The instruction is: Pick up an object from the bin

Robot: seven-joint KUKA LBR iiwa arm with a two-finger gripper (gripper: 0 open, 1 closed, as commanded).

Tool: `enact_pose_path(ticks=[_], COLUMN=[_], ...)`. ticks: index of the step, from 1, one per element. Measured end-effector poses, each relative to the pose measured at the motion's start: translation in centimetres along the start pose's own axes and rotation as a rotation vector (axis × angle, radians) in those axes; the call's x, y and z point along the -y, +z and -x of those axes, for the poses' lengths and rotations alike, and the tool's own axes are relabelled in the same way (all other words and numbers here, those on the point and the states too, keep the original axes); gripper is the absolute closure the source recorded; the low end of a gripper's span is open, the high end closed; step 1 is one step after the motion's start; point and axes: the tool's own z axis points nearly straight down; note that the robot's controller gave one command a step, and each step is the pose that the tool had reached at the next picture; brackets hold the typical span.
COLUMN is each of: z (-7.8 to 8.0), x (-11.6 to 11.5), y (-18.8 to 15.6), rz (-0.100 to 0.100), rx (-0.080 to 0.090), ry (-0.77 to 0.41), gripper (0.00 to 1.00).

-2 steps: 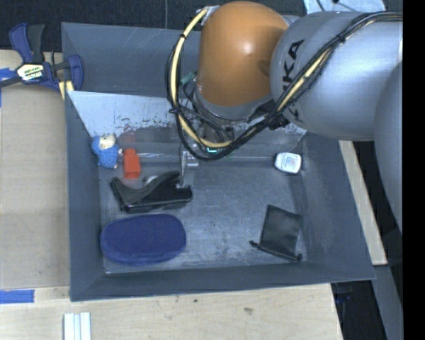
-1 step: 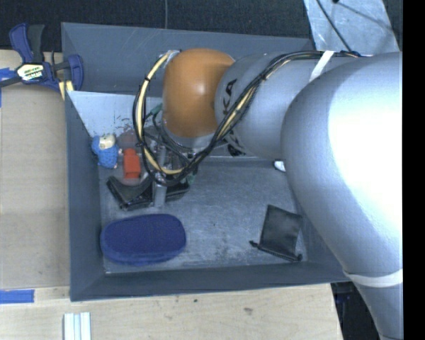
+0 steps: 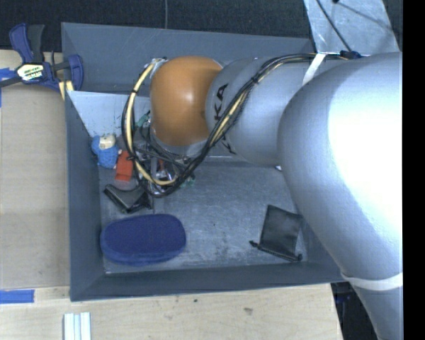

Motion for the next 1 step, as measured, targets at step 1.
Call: enact_pose_path(ticks=[1], z=[1.13], x=[-0.24], y=[0.1], rz=[0.004], rx=[-0.013], ry=[0.024], gripper=[0.0])
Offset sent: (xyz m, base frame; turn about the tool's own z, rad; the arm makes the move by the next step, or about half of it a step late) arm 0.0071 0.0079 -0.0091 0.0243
